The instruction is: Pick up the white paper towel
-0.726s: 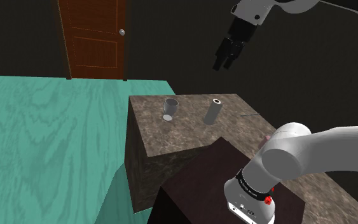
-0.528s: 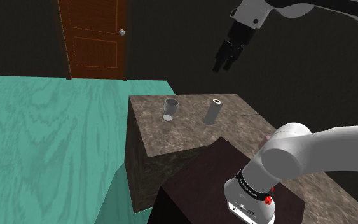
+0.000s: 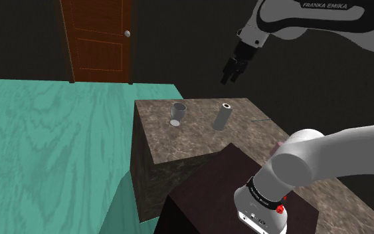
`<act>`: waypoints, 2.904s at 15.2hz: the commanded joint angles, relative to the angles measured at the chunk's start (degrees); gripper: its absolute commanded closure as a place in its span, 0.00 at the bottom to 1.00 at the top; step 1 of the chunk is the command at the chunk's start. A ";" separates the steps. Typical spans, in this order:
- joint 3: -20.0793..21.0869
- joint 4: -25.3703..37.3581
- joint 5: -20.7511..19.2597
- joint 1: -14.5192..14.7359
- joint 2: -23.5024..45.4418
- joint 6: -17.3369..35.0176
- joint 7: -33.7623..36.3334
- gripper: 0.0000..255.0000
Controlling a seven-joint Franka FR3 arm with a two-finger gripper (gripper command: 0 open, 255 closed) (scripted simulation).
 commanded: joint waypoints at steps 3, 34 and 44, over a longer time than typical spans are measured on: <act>-3.85 -0.74 -1.38 -1.20 5.02 5.93 -3.89 0.00; -17.15 30.25 26.85 -14.80 66.60 29.11 -44.06 0.00; -15.10 30.24 29.77 -16.25 70.69 32.84 -46.26 1.00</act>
